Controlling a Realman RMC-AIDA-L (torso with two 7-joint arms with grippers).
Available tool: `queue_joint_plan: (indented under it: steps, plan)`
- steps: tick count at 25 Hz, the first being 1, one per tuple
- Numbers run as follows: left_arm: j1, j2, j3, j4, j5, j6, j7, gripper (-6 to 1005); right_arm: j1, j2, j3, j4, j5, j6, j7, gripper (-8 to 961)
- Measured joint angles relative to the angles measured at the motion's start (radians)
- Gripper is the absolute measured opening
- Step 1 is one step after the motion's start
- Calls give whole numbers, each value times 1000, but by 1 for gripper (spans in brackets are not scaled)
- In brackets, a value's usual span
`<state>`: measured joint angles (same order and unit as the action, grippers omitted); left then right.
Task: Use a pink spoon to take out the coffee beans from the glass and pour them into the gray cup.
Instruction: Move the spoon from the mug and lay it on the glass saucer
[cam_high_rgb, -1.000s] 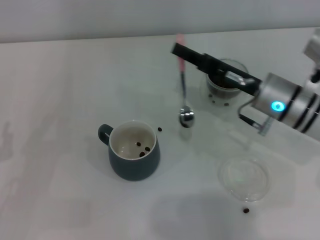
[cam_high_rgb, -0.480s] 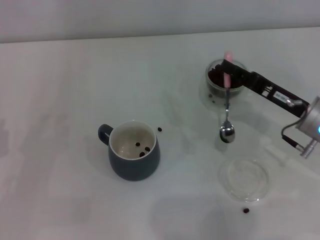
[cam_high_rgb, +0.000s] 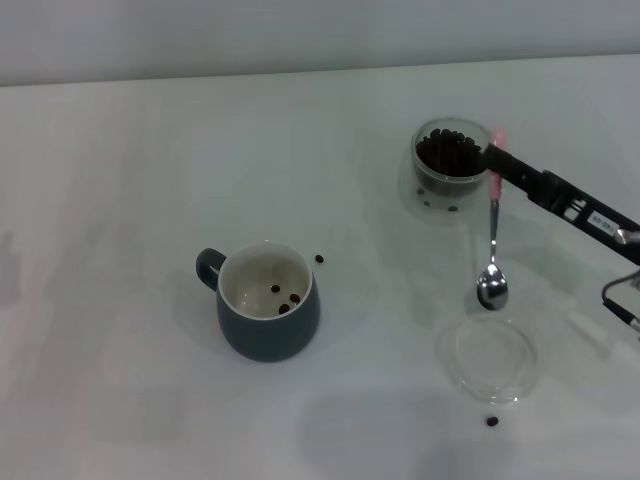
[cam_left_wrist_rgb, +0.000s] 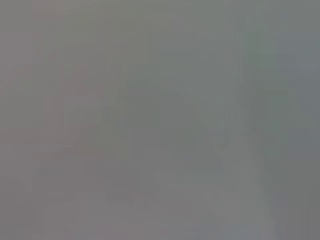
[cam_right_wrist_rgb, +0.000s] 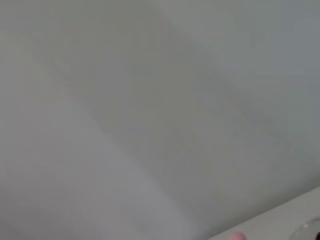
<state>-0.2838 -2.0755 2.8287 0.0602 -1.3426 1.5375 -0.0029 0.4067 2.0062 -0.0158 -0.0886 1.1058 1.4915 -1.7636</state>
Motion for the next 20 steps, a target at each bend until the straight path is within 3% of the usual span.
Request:
queue_joint_plan:
  steps: [20]
  plan:
    - [-9, 0, 0, -11, -1, -1, 0, 443, -60, 2, -28, 35, -5, -6, -104, 232]
